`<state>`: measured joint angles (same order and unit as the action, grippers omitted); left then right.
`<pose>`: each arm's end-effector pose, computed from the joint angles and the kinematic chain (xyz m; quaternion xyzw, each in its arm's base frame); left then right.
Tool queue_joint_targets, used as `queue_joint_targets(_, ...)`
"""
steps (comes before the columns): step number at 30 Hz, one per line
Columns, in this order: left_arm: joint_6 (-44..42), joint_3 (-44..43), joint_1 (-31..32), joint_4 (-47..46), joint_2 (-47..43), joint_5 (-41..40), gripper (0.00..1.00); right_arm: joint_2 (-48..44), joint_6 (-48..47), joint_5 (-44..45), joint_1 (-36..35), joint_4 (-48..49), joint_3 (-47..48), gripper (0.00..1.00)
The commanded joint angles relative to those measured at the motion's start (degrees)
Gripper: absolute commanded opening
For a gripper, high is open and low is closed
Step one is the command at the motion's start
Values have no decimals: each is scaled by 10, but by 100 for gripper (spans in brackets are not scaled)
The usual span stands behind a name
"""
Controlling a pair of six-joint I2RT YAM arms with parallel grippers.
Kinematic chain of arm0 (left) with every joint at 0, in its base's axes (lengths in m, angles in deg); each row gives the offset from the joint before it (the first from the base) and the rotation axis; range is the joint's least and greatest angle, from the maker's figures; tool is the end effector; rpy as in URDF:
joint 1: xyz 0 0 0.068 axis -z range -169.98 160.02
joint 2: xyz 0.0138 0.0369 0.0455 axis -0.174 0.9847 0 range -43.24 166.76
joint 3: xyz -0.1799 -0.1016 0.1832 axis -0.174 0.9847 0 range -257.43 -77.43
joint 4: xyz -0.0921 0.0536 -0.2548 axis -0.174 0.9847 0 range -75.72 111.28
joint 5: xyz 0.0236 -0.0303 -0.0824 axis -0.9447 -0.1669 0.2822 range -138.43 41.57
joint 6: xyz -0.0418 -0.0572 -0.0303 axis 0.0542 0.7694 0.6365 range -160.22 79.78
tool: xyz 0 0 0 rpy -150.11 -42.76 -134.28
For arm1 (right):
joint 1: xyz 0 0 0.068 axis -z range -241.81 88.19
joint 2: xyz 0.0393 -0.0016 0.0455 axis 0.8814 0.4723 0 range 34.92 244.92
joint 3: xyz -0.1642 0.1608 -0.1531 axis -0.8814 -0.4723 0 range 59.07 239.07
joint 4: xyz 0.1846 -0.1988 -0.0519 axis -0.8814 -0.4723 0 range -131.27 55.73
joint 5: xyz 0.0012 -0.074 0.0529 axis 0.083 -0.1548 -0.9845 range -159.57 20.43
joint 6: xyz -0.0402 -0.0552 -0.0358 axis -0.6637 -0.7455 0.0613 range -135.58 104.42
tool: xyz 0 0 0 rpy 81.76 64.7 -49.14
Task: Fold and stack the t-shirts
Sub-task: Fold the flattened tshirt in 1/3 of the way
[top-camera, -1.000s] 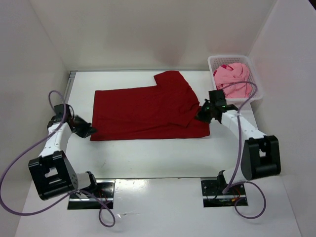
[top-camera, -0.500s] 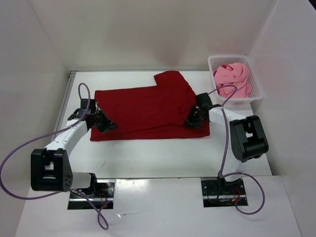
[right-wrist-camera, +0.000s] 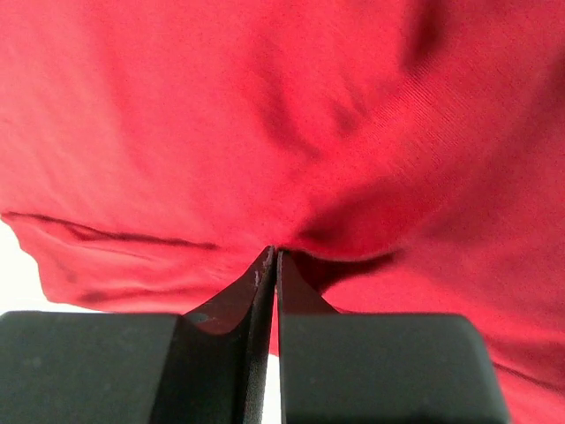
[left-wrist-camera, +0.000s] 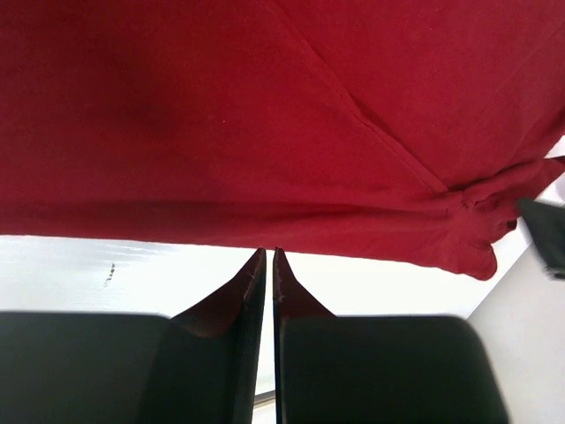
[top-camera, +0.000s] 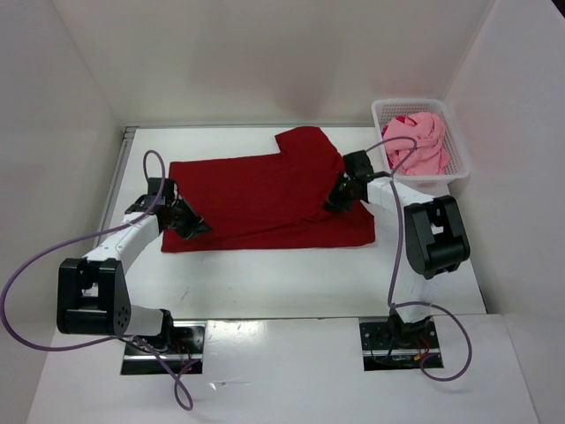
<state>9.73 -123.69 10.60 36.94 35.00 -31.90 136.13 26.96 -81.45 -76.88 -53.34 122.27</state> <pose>0.2973 -0.0216 0.1766 -0.3541 0.8749 -0.2521 0.2133 0.3726 0.1143 0.1465 0.1981 0.9336 0.2227 0.1991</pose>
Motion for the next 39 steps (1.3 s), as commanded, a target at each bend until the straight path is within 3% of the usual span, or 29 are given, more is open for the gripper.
queue_joint_targets(1, 9, 5, 1, -10, 2, -5, 12, 43, -4, -5, -17, -11, 90, 6)
queue_joint_targets(9, 9, -1, 1, 0, -8, -5, 12, 134, -3, 0, -55, -30, 226, 10)
queue_joint_targets(11, 9, -7, 1, 0, -8, -5, 12, 148, -3, 0, -55, -37, 241, 16)
queue_joint_targets(12, 9, -7, 1, 0, -8, -5, 13, 148, -3, 0, -60, -37, 252, 28)
queue_joint_targets(17, 9, -18, 7, 5, -14, -11, 14, 101, -14, 18, -65, -37, 237, 51)
queue_joint_targets(26, 25, -38, 90, 5, 14, -28, 16, -16, -32, 72, -66, -18, 112, 60)
queue_joint_targets(28, 25, -44, 105, -2, 19, -28, 16, -24, -26, 72, -66, -5, 77, 55)
queue_joint_targets(32, 36, -58, 137, -17, 56, -28, 16, -7, -19, 65, -66, 11, 47, 9)
queue_joint_targets(33, 36, -58, 144, -23, 63, -28, 16, 1, -19, 60, -66, 1, 47, 5)
queue_joint_targets(35, 36, -64, 144, -23, 82, -28, 16, 0, -19, 66, -66, -6, 36, 0)
queue_joint_targets(39, 30, -57, 144, -23, 102, -35, 16, -38, -12, 88, -66, -6, -18, 0)
